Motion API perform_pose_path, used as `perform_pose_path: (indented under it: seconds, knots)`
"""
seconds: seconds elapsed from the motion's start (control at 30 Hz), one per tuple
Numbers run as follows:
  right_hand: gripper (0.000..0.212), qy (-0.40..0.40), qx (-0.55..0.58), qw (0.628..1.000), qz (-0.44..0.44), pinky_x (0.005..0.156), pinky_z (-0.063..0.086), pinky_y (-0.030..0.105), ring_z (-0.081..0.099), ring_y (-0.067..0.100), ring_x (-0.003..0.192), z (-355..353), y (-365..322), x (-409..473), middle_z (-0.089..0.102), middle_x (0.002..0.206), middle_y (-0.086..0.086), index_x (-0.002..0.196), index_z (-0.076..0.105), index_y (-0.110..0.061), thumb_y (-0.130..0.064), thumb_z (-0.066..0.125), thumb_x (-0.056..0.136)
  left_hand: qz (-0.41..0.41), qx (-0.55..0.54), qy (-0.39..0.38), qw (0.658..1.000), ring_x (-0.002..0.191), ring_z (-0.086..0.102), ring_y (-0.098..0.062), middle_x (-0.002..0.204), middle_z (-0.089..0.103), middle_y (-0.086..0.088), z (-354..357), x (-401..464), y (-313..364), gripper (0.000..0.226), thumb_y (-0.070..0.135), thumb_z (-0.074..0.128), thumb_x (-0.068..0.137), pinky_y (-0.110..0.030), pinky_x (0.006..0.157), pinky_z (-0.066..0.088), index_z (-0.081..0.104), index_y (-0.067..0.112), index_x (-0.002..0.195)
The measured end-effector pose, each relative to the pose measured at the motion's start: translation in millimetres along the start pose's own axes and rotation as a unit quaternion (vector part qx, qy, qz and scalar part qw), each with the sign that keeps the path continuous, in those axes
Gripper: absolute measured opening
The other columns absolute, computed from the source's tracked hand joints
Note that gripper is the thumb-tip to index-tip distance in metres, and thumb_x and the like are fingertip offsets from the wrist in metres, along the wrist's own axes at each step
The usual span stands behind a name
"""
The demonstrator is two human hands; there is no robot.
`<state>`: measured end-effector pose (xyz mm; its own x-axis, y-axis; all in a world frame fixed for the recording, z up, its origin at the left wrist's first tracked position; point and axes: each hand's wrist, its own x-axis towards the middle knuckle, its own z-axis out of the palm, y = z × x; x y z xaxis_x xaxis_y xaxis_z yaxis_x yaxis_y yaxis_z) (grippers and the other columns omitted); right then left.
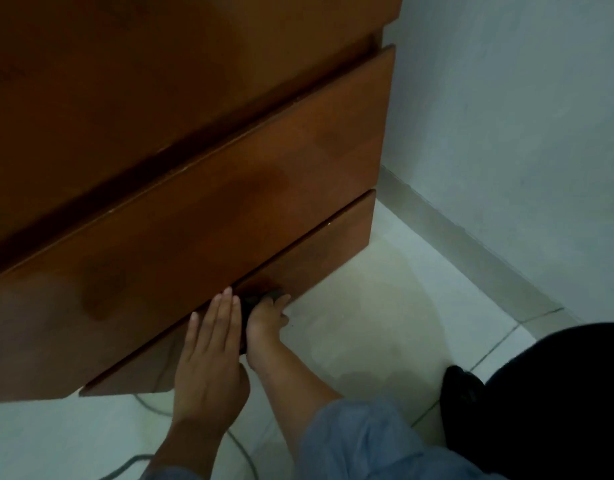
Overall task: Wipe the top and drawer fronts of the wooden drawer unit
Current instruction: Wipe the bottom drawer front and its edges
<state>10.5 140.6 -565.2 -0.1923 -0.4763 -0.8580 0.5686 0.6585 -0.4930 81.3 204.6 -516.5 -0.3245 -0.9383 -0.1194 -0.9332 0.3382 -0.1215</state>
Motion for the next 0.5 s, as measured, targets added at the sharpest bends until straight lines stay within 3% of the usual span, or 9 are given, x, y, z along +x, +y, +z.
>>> perform_pose_path:
  seconds: [0.1,0.2,0.27,0.33,0.4,0.47,0.5]
  knots:
    - [0.054,0.002,0.068,0.986,-0.154,0.108,0.036,0.045,0.036,0.030,0.129,11,2,-26,0.012,0.147,-0.002,0.150,0.003,-0.031,-0.020,0.025,0.102,-0.023,0.003,-0.018,1.000,0.135,0.039,-0.032,0.145,0.041,-0.020,1,-18,-18,0.082,0.007,0.052,0.056,-0.040,0.113,0.010,0.044,-0.006,0.137]
    - [0.059,0.031,0.079,0.965,-0.249,0.091,0.050,0.049,0.050,0.027,0.106,19,-11,-29,0.012,0.141,-0.009,0.147,-0.006,-0.041,-0.024,0.028,0.101,-0.066,-0.008,-0.043,0.997,0.141,0.031,-0.029,0.150,0.034,-0.016,2,-27,-32,0.088,0.007,0.066,0.063,-0.045,0.118,0.015,0.032,-0.001,0.144]
    - [0.057,0.064,0.113,0.961,-0.245,0.083,0.054,0.037,0.052,0.018,0.099,15,-20,-16,0.012,0.144,-0.007,0.148,-0.003,-0.040,-0.020,0.026,0.102,-0.073,-0.003,-0.058,0.996,0.144,0.024,-0.027,0.154,0.028,-0.014,4,-29,-34,0.092,0.012,0.066,0.069,-0.044,0.119,0.012,0.020,0.002,0.148]
    - [0.057,0.096,0.129,0.958,-0.239,0.073,0.049,0.019,0.054,0.005,0.101,9,-23,-2,0.011,0.148,-0.004,0.149,0.003,-0.036,-0.013,0.025,0.102,-0.071,-0.008,-0.059,0.996,0.141,0.031,-0.028,0.152,0.033,-0.016,7,-28,-35,0.093,0.014,0.067,0.066,-0.047,0.117,0.021,0.024,0.001,0.147]
    - [0.058,0.096,0.143,0.959,-0.224,0.077,0.046,0.030,0.050,0.022,0.117,5,-23,14,0.008,0.151,-0.004,0.149,0.005,-0.038,-0.010,0.023,0.102,-0.064,-0.021,-0.036,0.997,0.136,0.040,-0.031,0.146,0.042,-0.018,10,-26,-35,0.091,0.016,0.065,0.059,-0.048,0.114,0.026,0.035,-0.002,0.143]
    - [0.056,0.097,0.158,0.963,-0.194,0.070,0.053,0.042,0.053,0.033,0.106,5,-18,28,0.010,0.150,-0.006,0.147,0.007,-0.042,-0.013,0.022,0.102,-0.059,-0.028,-0.025,0.998,0.136,0.038,-0.032,0.147,0.040,-0.019,14,-26,-36,0.092,0.021,0.058,0.057,-0.047,0.114,0.019,0.035,-0.004,0.143]
    - [0.053,0.106,0.161,0.966,-0.174,0.059,0.052,0.038,0.054,0.030,0.096,6,-14,32,0.013,0.149,-0.005,0.148,0.008,-0.041,-0.017,0.023,0.103,-0.061,-0.031,-0.023,0.997,0.139,0.033,-0.030,0.149,0.036,-0.019,17,-26,-36,0.094,0.023,0.055,0.057,-0.046,0.115,0.015,0.032,-0.003,0.144]
